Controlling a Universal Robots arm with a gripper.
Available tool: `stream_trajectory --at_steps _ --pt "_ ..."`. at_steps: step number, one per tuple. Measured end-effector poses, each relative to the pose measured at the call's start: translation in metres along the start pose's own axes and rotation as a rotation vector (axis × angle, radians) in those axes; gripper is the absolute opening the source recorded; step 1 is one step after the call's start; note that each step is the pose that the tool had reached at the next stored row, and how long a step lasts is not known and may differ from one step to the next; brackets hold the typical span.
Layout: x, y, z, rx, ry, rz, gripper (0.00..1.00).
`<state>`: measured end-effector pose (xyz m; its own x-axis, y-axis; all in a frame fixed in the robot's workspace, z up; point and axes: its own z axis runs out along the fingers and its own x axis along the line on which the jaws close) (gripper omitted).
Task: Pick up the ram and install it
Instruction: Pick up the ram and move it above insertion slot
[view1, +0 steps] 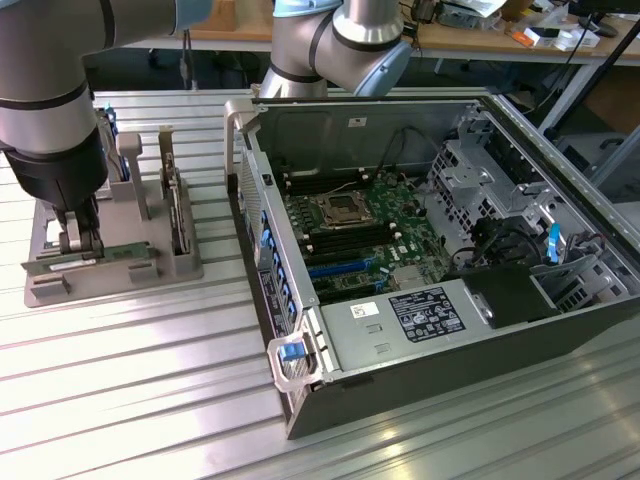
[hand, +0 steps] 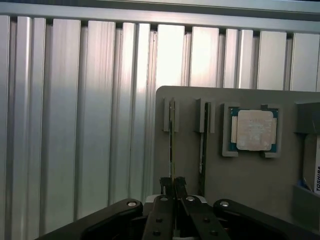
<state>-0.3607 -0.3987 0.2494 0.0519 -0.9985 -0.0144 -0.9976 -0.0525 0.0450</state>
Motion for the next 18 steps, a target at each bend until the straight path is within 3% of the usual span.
stream_trajectory --at_steps 18 --pt "0.000 0.0014 -0.0317 -0.0001 0.0048 0.000 0.12"
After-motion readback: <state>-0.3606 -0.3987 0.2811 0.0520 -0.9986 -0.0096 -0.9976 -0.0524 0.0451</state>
